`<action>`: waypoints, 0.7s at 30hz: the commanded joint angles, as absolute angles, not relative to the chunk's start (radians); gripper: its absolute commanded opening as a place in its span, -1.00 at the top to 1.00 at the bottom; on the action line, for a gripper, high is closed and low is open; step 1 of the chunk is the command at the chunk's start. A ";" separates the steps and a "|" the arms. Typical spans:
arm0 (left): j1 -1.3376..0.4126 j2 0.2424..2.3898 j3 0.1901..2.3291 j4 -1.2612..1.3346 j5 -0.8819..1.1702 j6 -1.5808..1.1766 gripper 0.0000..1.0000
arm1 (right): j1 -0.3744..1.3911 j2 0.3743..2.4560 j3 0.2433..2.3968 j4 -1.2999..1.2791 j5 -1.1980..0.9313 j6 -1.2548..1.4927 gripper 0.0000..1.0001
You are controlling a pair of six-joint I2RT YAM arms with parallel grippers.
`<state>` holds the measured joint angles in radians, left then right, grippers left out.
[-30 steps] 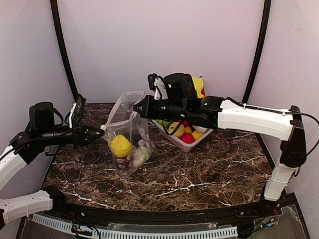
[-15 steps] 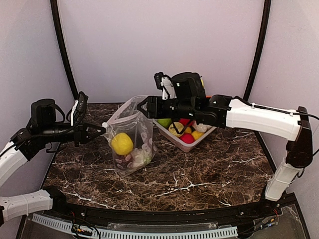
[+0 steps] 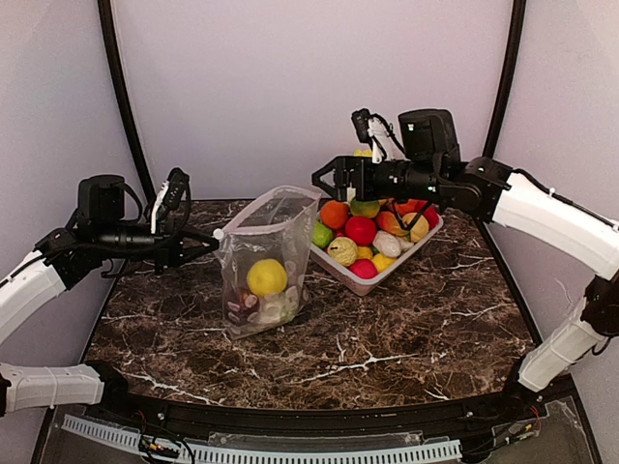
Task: Place the food in the zip-top bag and seal the zipper
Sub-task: Pass from the right arm to the left, then adjust the zipper food storage bag at the center of the board.
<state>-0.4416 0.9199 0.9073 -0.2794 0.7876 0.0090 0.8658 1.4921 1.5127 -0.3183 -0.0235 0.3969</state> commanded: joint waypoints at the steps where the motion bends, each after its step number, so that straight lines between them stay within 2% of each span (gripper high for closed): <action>1: -0.440 0.892 0.866 -0.190 0.842 0.069 0.99 | 0.783 1.531 1.542 -0.395 -0.187 0.367 -0.92; 5: -0.440 0.876 0.845 -0.190 0.846 0.072 0.99 | 0.750 1.589 1.592 -0.428 -0.256 0.339 -0.85; 13: -0.440 0.876 0.836 -0.206 0.832 0.074 0.99 | 0.738 1.663 1.646 -0.425 -0.362 0.316 -0.60; 21: -0.440 0.877 0.836 -0.212 0.823 0.074 0.99 | 0.739 1.588 1.564 -0.364 -0.453 0.278 -0.70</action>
